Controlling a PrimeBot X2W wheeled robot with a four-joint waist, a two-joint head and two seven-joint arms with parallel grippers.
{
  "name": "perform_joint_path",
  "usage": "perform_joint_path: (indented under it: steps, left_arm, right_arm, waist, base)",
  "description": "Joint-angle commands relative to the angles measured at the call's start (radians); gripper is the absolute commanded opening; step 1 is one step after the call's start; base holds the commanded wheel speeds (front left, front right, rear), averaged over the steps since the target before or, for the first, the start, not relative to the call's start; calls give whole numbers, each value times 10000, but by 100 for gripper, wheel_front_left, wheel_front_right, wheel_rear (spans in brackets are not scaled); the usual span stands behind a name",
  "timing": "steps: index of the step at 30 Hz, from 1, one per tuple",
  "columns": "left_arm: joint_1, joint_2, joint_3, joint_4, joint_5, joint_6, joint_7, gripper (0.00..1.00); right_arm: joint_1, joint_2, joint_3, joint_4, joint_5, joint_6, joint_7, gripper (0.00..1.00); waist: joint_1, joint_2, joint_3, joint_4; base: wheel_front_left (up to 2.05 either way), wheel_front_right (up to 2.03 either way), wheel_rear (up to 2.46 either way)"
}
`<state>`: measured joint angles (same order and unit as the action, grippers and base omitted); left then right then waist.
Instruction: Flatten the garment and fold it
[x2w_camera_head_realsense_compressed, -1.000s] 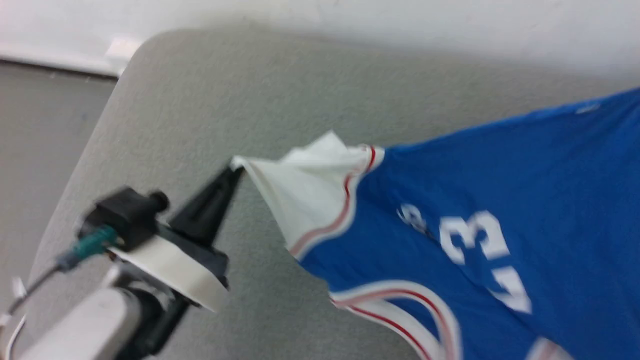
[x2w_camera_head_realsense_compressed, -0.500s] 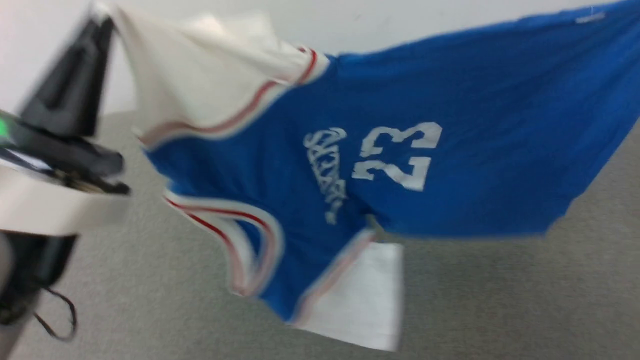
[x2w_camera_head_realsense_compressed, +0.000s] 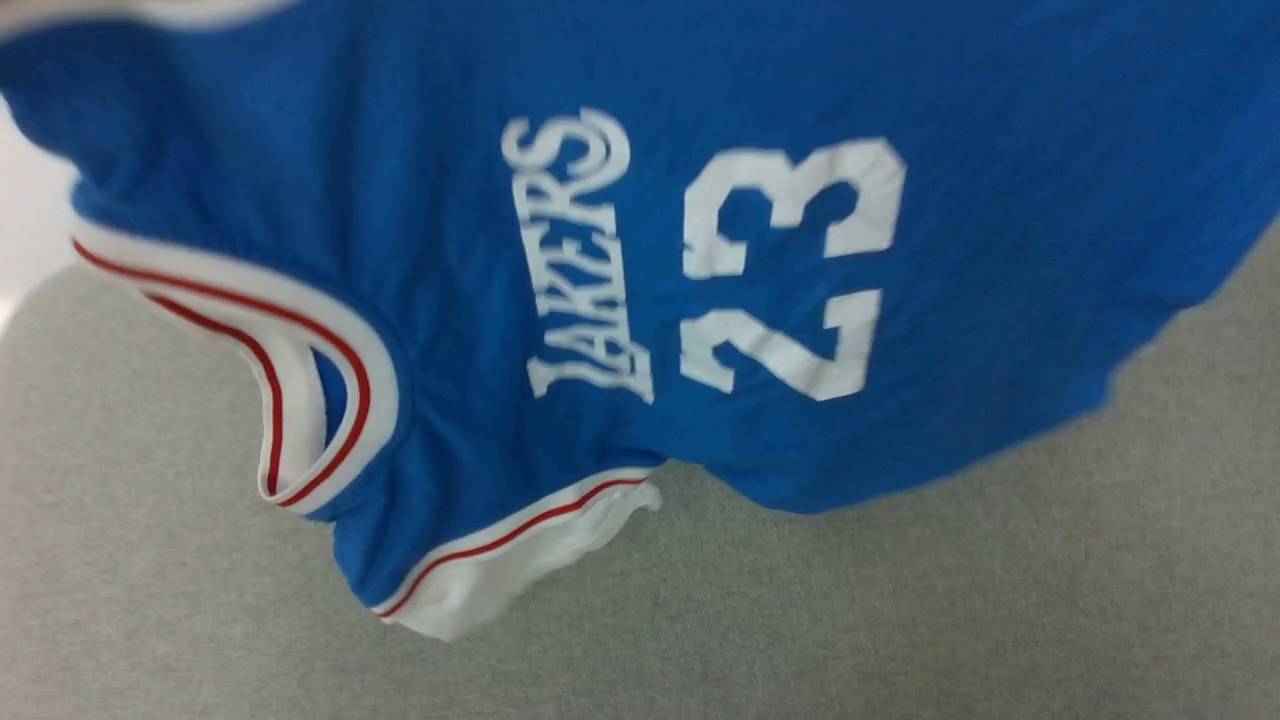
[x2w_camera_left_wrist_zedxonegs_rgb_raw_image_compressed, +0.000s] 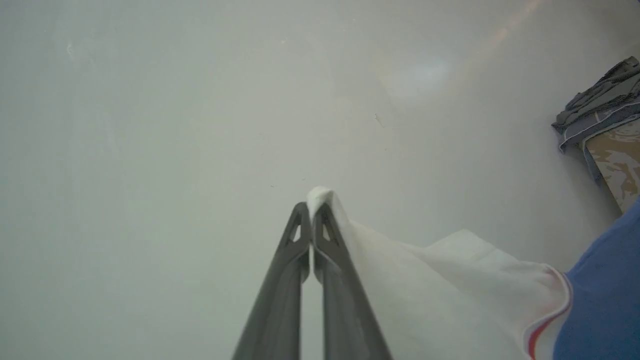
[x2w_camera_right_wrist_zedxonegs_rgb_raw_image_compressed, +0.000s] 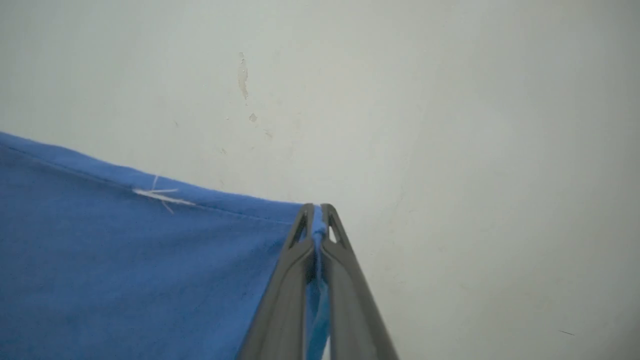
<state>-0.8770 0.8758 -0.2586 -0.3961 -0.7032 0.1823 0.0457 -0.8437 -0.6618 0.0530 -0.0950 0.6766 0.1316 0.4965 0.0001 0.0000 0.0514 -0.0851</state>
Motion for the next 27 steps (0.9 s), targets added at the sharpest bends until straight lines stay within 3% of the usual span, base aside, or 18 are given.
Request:
perform_joint_path:
  steps: [1,6,12,22,27]
  left_arm:
    - [-703,13,-78,425,55,-231,114,0]
    - [-2554,-386,-585,2133,400,-881,169,0]
    - [-4575,-1294,-1096,4628,884,-1476,-414,0]
    - [-7754,-2655,-1247,7921,1584,-1707,-2032,0]
    - [-8247,-3121,-1546,9002,1954,-1994,-2771,0]
  right_arm:
    - [-481,24,-27,159,-142,-9,-182,0]
    - [-1620,-130,515,1019,-754,-9,-823,0]
    - [-3286,413,1052,2997,-971,-9,-2069,0]
    - [-6000,834,2096,5618,-1640,-9,-4079,0]
    - [-6415,1180,2399,6762,-1798,-9,-5100,0]
  waist:
    - [-1,0,1178,-162]
    - [-1,0,2370,-217]
    - [-1,0,3606,-242]
    - [-1,0,4783,-77]
    - [-1,0,5015,124]
  base:
    - [0,0,0]
    - [0,0,0]
    - [0,0,0]
    - [0,0,0]
    - [0,0,0]
